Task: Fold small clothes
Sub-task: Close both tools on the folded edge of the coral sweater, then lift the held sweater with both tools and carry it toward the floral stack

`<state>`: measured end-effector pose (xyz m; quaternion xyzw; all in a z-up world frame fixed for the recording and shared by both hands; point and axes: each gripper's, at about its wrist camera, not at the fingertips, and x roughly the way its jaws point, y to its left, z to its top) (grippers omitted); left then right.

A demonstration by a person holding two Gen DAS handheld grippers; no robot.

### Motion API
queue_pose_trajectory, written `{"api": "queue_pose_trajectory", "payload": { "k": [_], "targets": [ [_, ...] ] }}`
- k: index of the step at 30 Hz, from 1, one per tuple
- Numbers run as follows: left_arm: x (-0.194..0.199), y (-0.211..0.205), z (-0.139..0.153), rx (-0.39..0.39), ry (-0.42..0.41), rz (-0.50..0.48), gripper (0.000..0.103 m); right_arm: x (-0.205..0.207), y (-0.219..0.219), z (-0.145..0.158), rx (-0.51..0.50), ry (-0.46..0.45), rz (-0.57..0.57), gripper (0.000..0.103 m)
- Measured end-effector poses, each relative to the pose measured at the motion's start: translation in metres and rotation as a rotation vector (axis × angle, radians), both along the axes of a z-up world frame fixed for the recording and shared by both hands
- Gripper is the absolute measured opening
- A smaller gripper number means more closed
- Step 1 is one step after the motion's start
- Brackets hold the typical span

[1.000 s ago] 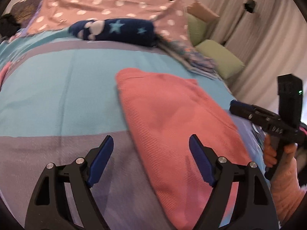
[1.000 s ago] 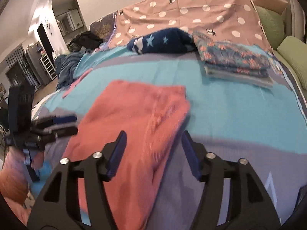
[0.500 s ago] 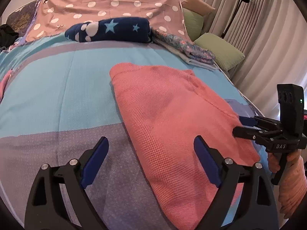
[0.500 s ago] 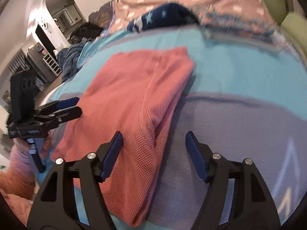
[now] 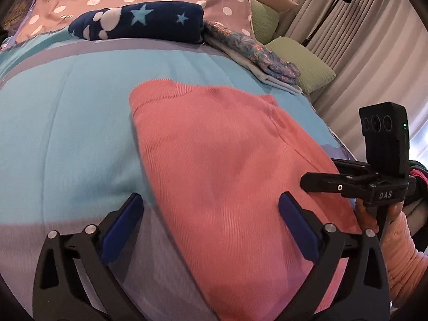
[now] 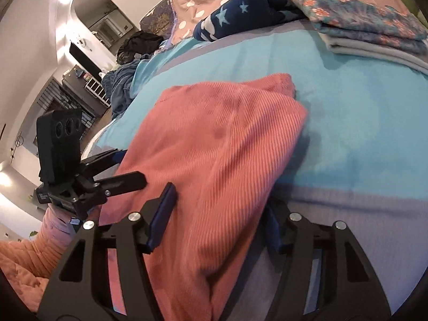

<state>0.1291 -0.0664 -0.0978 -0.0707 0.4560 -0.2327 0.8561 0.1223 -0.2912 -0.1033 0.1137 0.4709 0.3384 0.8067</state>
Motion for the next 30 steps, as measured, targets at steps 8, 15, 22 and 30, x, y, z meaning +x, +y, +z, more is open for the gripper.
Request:
{"api": "queue_pose_trajectory", "payload": {
  "k": [8, 15, 22, 30],
  "targets": [
    [0.021, -0.008, 0.001, 0.022, -0.012, 0.001, 0.082, 0.010, 0.007, 0.001, -0.013, -0.016, 0.017, 0.049],
    [0.010, -0.014, 0.015, 0.105, -0.110, 0.030, 0.036, -0.007, 0.017, 0.018, -0.087, -0.127, 0.011, 0.026],
    [-0.022, -0.022, 0.054, 0.165, -0.273, 0.046, 0.030, -0.047, 0.022, 0.059, -0.143, -0.307, -0.047, 0.025],
    [-0.061, -0.030, 0.110, 0.126, -0.440, 0.046, 0.029, -0.102, 0.012, 0.122, -0.183, -0.530, -0.141, 0.024]
  ]
}}
